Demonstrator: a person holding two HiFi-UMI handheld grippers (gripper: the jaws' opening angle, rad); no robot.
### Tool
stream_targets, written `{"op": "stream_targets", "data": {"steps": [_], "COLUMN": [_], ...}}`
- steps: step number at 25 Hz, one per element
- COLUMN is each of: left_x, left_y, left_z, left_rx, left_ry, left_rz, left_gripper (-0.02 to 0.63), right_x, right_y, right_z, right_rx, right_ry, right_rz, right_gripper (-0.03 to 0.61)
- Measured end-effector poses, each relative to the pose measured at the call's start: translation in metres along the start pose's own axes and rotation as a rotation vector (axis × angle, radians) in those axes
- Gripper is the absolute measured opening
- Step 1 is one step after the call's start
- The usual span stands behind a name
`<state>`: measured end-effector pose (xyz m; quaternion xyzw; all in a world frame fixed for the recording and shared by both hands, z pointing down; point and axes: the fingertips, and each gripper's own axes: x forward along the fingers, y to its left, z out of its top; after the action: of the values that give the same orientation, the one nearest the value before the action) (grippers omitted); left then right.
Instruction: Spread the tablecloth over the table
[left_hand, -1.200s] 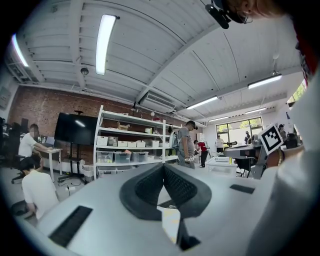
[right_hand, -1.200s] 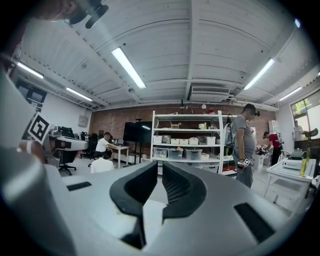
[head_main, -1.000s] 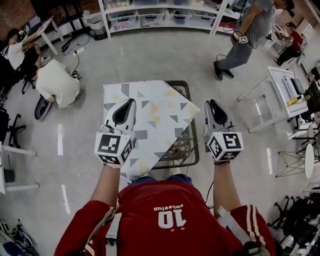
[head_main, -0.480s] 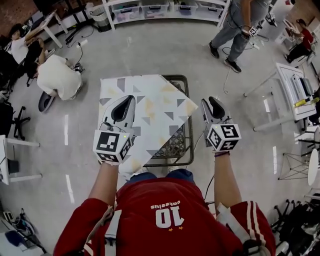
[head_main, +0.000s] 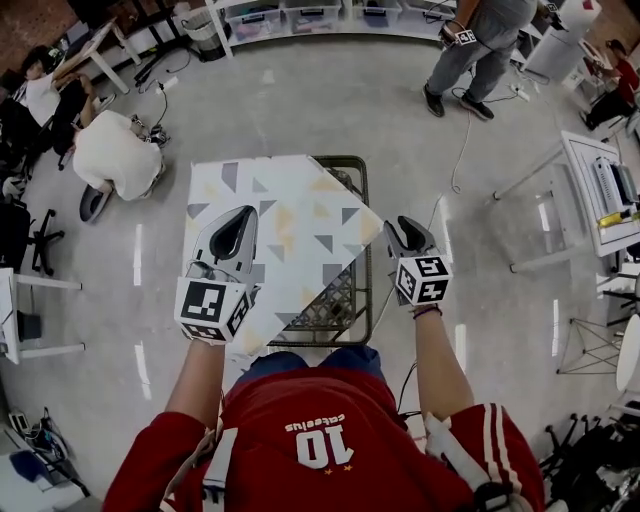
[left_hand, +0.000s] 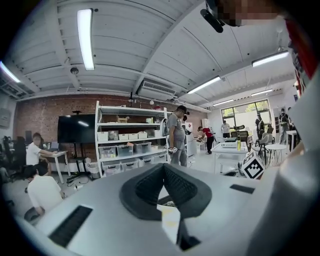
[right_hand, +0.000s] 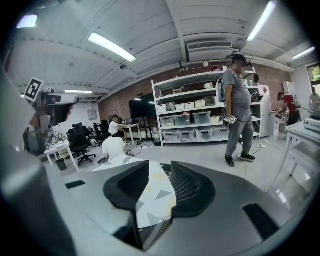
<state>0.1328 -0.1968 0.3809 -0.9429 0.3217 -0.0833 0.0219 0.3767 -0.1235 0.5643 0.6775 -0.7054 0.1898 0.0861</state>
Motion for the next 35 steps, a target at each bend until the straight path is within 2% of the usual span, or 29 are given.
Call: {"op": "stream_targets", "data": {"steps": [8, 13, 18, 27, 33, 35], "left_x": [0.038, 0.056, 0.065, 0.059, 0.058, 0.060], "left_y": [-0.023, -0.041, -0.056, -0.055, -0.050, -0.048], "left_z": [-0.027, -0.030, -0.028, -0.039, -0.050, -0.053], "left_rx": [-0.007, 0.019, 0.064, 0.098, 0.101, 0.096], "left_ry": [0.042, 0.054, 0.075, 0.138, 0.176, 0.181], "left_rz": [0.004, -0.015, -0.026, 0.007, 0.027, 0.035], "left_gripper": [0.006, 0.006, 0.006, 0.006, 0.006, 0.006], "right_x": [0.044, 0.073, 0.097, 0.144, 0.167, 0.171], "right_y": [-0.032, -0.058, -0.079, -0.093, -0.086, -0.085], "right_z": [-0.043, -0.081, -0.133, -0.176, -0.195, -0.200], "right_rx": [0.025, 0.105, 0.168, 0.184, 0.275, 0.308], "right_ry": [0.072, 0.120, 0.231, 0.350, 0.399, 0.419], "right_rz": [0.038, 0.041, 0.047, 0.117, 0.246, 0.252], "right_gripper": [0.132, 0.138, 0.152, 0.178, 0.223, 0.232]}}
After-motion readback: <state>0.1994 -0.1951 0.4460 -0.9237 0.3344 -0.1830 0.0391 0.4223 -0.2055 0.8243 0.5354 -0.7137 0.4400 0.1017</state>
